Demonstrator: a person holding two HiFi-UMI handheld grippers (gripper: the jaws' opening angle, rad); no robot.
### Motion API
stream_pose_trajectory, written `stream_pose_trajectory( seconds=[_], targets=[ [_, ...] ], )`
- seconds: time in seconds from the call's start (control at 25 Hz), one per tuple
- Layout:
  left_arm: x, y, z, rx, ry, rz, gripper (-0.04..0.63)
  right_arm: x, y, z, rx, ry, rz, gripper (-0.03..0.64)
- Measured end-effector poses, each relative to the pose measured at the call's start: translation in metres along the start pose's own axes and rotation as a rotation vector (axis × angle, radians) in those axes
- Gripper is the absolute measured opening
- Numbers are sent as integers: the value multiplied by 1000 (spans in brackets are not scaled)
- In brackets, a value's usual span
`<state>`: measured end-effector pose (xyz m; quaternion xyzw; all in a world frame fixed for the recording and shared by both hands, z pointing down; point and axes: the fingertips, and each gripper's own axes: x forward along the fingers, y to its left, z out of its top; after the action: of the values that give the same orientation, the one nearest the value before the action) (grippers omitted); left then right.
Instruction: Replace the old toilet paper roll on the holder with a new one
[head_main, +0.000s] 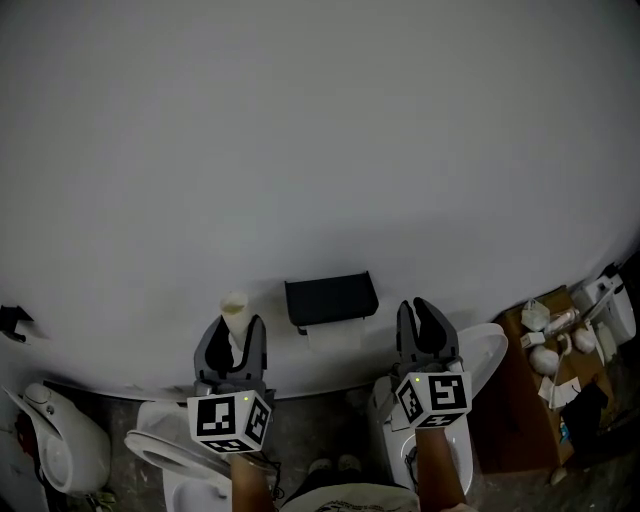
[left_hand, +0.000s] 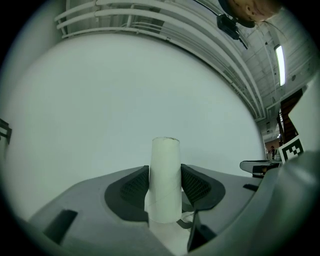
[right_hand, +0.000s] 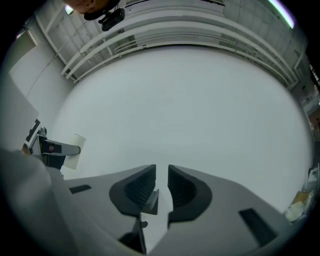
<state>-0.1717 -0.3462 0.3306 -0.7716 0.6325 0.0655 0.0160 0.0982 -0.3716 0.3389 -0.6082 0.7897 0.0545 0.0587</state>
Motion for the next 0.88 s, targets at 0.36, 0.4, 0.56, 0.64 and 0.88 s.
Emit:
stream_pose_trajectory(
  seconds=[0.36,0.4,0.56,0.64,0.88],
  targets=[
    [1,-8,3,-1,-13,8,196,-2,-10,-3,23,20,-22,9],
    [1,-9,3,2,-13,9,196,-2,-11,-2,19,21,-21,8],
    [0,-12,4,9,-15,11,196,-2,-15,-2,18,24,-16,-3],
    [0,-15,4,12,-15,12,196,-2,-17,-3,21,29,-14,-6],
    [0,-21,5,21,-14,10,196,-3,-20,-2,18,29,-7,-8]
  ],
)
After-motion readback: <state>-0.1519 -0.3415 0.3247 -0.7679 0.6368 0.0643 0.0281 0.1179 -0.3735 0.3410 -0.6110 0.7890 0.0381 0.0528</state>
